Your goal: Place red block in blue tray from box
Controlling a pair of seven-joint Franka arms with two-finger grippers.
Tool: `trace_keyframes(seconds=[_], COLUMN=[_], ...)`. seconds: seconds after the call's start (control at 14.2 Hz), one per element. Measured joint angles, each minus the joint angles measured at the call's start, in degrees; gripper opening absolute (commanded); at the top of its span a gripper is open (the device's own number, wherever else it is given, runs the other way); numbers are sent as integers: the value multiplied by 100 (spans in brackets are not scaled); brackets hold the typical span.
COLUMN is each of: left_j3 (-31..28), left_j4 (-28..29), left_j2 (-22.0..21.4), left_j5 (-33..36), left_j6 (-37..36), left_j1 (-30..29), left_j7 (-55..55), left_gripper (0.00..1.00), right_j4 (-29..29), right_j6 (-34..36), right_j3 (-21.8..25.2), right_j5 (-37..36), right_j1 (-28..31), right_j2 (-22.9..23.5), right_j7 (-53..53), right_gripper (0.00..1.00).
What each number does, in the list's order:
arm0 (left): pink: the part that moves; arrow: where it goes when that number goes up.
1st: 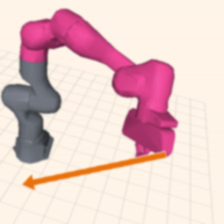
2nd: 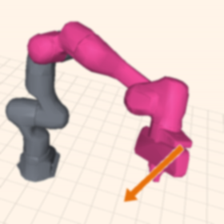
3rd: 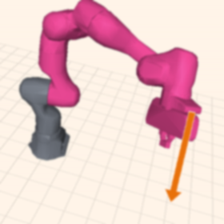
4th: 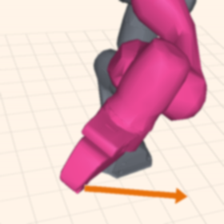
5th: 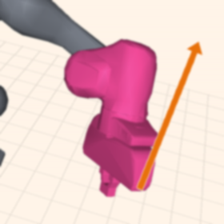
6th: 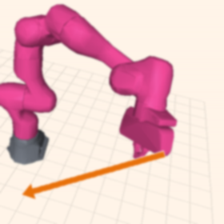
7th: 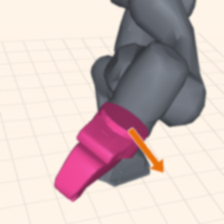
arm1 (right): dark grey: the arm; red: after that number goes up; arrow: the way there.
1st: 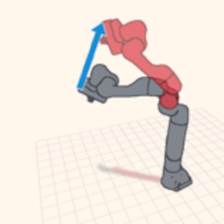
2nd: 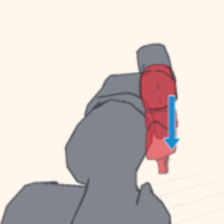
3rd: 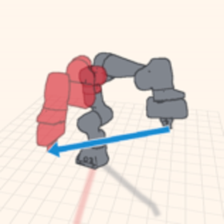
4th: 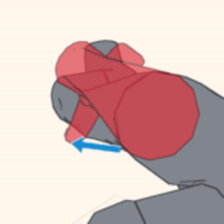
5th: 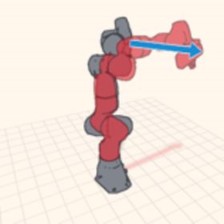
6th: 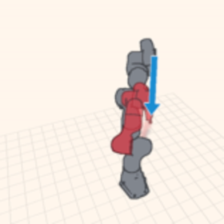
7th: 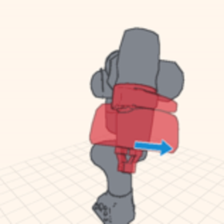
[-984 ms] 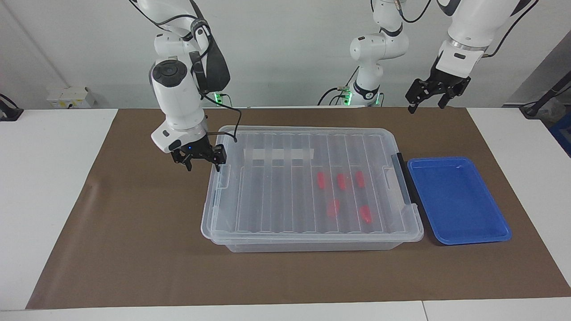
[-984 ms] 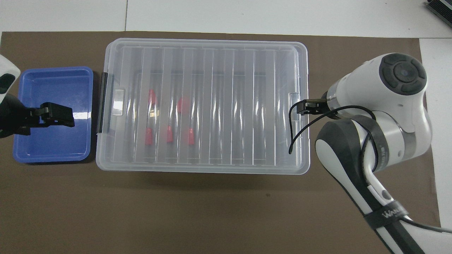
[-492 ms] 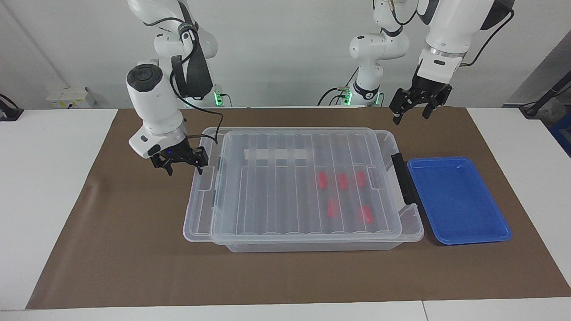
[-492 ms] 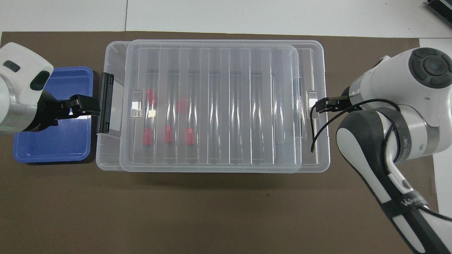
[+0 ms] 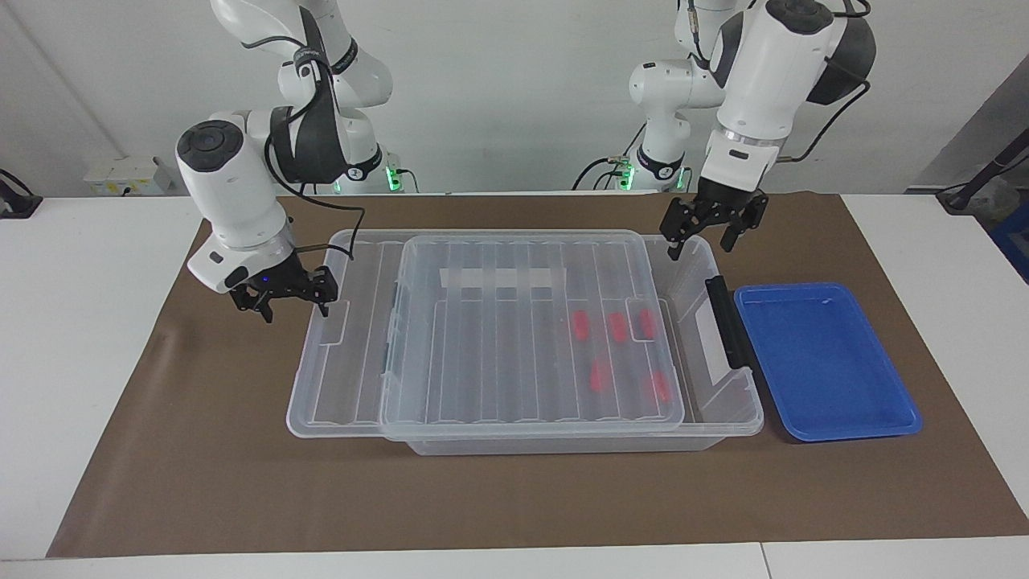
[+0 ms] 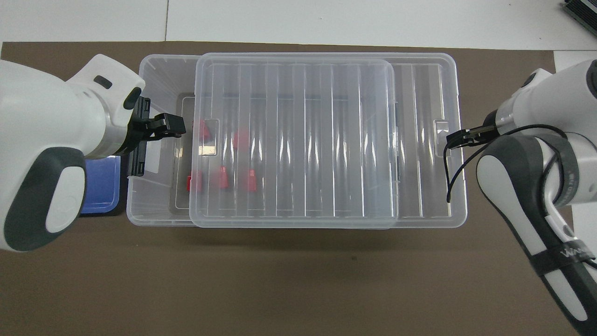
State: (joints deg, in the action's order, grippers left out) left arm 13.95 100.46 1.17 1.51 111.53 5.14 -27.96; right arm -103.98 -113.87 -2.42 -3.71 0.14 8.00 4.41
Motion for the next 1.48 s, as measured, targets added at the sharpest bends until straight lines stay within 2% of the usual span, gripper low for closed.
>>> trace_keyframes(seconds=[0.35,0.63,0.91,1.12,1.48], left_j3=[-4,-39,-69,-130,-250], left_j4=[-255,-614,-633,-561,101], left_j2=[858,1237,1711,1939,2184], left_j5=[198,376,820,874,991], left_j6=[695,756,1328,1667,2567], left_j1=[173,184,191,186,177], left_j7=[-385,-441,-794,-804,-887], left_gripper=[100,100,100,100,100], right_j4=[0,2,4,6,13], right_j6=[12,21,21,22,22], right_j3=[351,706,879,907,996], right_j5=[0,0,0,0,0], right_j1=[1,5,6,2,4], right_j2=[0,0,0,0,0], right_j7=[880,1640,1977,2072,2207], right_gripper=[94,94,94,94,94])
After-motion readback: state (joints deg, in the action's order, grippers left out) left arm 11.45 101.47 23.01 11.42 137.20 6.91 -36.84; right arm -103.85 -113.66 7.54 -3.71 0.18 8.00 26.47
